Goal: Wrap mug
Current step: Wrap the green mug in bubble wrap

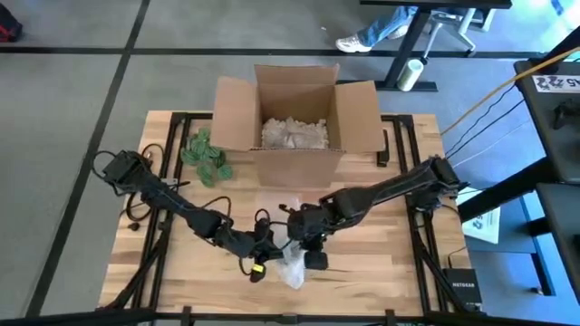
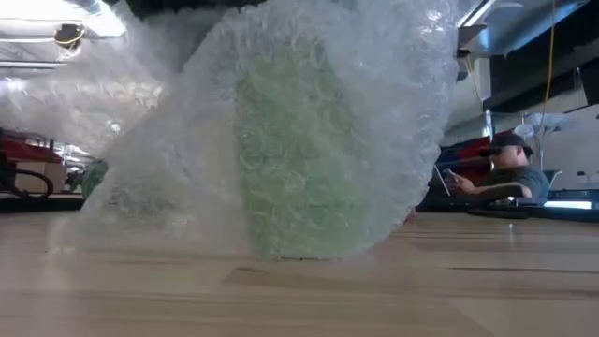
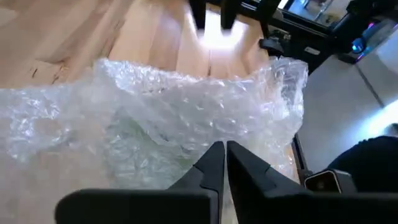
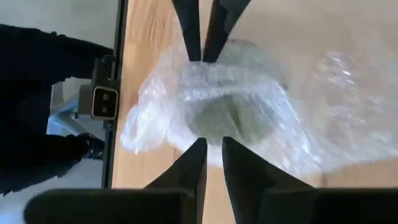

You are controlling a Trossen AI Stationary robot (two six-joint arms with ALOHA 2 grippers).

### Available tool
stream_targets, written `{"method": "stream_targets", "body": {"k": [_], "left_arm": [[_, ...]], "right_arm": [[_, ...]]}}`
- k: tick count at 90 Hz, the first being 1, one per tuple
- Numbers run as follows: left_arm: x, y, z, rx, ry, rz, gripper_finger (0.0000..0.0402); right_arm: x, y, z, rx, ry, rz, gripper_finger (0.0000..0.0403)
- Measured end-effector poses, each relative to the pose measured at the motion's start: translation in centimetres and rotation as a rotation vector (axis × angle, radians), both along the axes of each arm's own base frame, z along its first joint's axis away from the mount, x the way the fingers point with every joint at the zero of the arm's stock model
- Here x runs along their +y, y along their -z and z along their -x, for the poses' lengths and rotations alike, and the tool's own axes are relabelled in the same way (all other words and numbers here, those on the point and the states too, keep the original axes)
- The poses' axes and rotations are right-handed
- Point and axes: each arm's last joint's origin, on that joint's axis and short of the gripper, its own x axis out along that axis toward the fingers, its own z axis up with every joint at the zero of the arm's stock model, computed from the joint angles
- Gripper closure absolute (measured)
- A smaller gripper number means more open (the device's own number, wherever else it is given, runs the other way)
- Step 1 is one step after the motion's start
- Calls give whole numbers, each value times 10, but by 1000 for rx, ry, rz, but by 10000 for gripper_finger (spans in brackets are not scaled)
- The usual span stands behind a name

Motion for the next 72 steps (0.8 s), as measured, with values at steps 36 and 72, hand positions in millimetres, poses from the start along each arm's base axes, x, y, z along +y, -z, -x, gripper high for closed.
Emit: {"method": "stream_targets", "body": {"k": [36, 72], "left_arm": [[16, -28, -22, 161, 47, -33, 401], [12, -19, -50, 397, 137, -27, 401]], "right_arm": [[-20, -31, 60, 190, 186, 254, 365], [-16, -5, 85, 320, 277, 481, 365]]}}
